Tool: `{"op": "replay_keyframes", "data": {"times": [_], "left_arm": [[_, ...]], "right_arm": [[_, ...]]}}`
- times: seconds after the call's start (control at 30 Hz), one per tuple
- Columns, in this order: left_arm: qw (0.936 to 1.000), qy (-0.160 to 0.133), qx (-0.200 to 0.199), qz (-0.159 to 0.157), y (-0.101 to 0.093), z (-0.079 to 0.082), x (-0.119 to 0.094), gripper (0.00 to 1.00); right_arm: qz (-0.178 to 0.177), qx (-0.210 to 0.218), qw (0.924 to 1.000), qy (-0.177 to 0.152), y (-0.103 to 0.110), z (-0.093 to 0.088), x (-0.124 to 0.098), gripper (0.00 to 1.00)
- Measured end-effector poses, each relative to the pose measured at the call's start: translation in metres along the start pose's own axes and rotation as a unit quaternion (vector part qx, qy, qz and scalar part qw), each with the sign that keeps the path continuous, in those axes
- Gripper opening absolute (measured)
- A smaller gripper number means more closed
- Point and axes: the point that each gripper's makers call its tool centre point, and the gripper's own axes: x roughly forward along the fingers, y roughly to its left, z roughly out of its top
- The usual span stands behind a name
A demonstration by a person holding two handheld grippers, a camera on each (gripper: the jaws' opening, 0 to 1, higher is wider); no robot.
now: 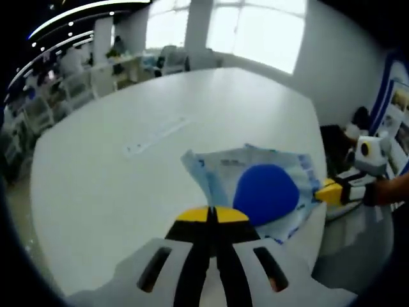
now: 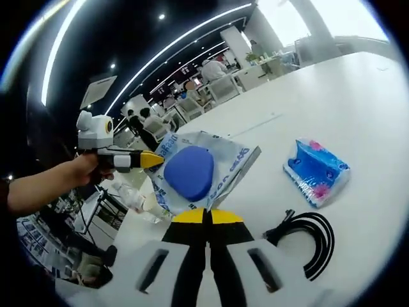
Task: Arrange the tabletop items into an orderly group along one side of the table until the central work area is clear of visible clutter.
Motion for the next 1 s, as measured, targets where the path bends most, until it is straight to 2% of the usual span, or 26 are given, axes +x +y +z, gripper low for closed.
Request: {"op": "replay_keyframes", "data": {"times": [0.3,0.37,0.53,0.9,1.0], "left_arm": [[0.9986,-0.021,-0.046,0.018,-0.006,-0.011,-0.008,0.0],[0.9973,-0.025,-0.065,0.021,-0.008,-0.014,-0.009,0.0],[0.9954,-0.039,-0.084,0.026,-0.012,-0.021,-0.011,0.0],[0.9885,-0.062,-0.133,0.038,-0.017,-0.034,-0.012,0.0],[0.9836,-0.076,-0.157,0.044,-0.019,-0.034,-0.012,0.0]], "right_arm": [[0.008,-0.033,0.9992,0.018,-0.006,0.0,-0.004,0.0],[0.009,-0.04,0.9989,0.024,-0.01,0.001,-0.003,0.0],[0.01,-0.048,0.9981,0.037,-0.019,0.002,-0.001,0.0],[0.013,-0.068,0.9957,0.061,-0.031,0.001,0.005,0.0],[0.014,-0.079,0.9946,0.065,-0.034,0.0,0.008,0.0]]}}
